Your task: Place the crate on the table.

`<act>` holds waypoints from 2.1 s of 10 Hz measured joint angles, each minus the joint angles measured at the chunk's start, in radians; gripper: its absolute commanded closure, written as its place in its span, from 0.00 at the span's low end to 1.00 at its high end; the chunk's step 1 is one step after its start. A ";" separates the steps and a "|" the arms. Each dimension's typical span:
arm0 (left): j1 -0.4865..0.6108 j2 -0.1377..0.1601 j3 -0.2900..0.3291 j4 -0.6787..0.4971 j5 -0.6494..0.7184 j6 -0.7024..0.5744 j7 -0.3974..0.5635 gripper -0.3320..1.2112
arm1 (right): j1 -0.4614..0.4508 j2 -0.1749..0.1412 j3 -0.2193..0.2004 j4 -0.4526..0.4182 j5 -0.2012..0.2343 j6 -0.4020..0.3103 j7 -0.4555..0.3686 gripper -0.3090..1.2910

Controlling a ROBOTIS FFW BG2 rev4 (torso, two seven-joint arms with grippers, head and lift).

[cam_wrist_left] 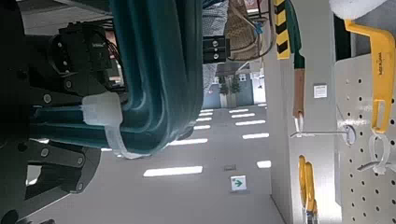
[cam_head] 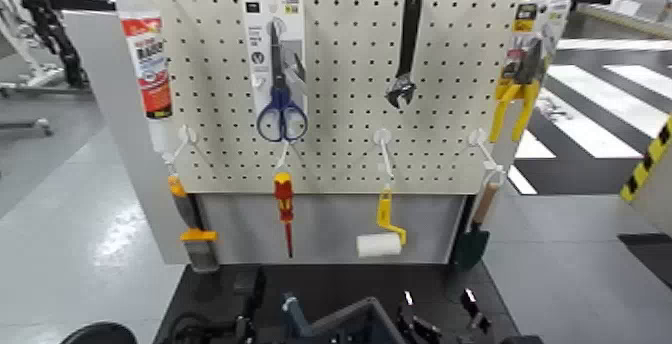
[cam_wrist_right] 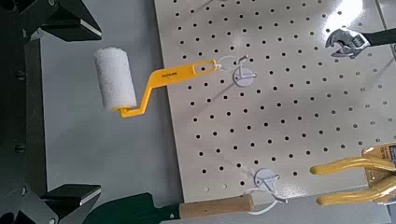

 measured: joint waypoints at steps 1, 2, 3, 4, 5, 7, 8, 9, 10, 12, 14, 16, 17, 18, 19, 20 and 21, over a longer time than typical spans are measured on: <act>0.000 0.000 0.000 0.000 0.000 0.000 0.000 0.99 | 0.000 0.000 0.000 0.001 0.000 0.000 0.000 0.28; 0.000 0.000 0.000 0.001 0.000 0.000 0.000 0.99 | 0.000 0.000 0.000 0.001 0.000 0.000 0.000 0.28; 0.000 -0.001 0.000 0.001 0.000 0.000 0.000 0.99 | 0.000 0.000 0.000 0.001 0.000 0.000 0.000 0.28; 0.000 -0.001 0.001 0.002 0.000 0.000 0.000 0.99 | 0.001 0.000 0.000 0.001 0.000 0.000 0.000 0.28; 0.000 -0.001 0.002 0.002 0.000 -0.001 0.001 0.99 | 0.001 0.000 0.000 0.001 0.000 0.000 0.000 0.28; -0.001 -0.002 0.016 0.004 -0.001 -0.002 0.026 0.99 | 0.001 0.001 0.000 0.001 0.000 -0.001 0.000 0.28; -0.008 -0.001 0.024 0.005 -0.001 -0.002 0.035 0.99 | 0.001 0.001 0.001 0.001 0.000 -0.001 0.000 0.28; -0.017 0.001 0.026 0.008 -0.003 -0.002 0.036 0.99 | 0.001 0.002 0.001 0.002 0.000 -0.001 0.000 0.28; -0.028 0.002 0.025 0.013 -0.006 -0.001 0.034 0.99 | 0.000 0.002 0.001 0.003 0.000 -0.001 0.000 0.28; -0.057 0.013 0.012 0.032 -0.009 0.000 0.031 0.99 | 0.000 0.002 0.002 0.004 -0.001 -0.003 0.000 0.28; -0.088 0.024 0.004 0.061 -0.028 0.001 0.018 0.99 | 0.000 0.003 0.003 0.004 -0.002 -0.005 0.000 0.28; -0.122 0.029 -0.010 0.090 -0.070 -0.007 -0.021 0.99 | 0.000 0.003 0.003 0.005 -0.003 -0.006 0.000 0.28; -0.142 0.030 -0.023 0.104 -0.102 -0.019 -0.053 0.99 | 0.000 0.003 0.003 0.006 -0.003 -0.007 0.000 0.28; -0.163 0.031 -0.041 0.119 -0.133 -0.035 -0.087 0.99 | 0.000 0.003 0.004 0.006 -0.004 -0.009 0.000 0.28; -0.181 0.028 -0.060 0.133 -0.157 -0.053 -0.114 0.99 | -0.001 0.003 0.005 0.006 -0.005 -0.009 0.000 0.28; -0.195 0.026 -0.073 0.146 -0.173 -0.068 -0.129 0.99 | -0.001 0.003 0.007 0.007 -0.005 -0.009 0.000 0.28; -0.210 0.025 -0.085 0.159 -0.183 -0.077 -0.143 0.99 | -0.002 0.003 0.007 0.007 -0.006 -0.009 0.000 0.28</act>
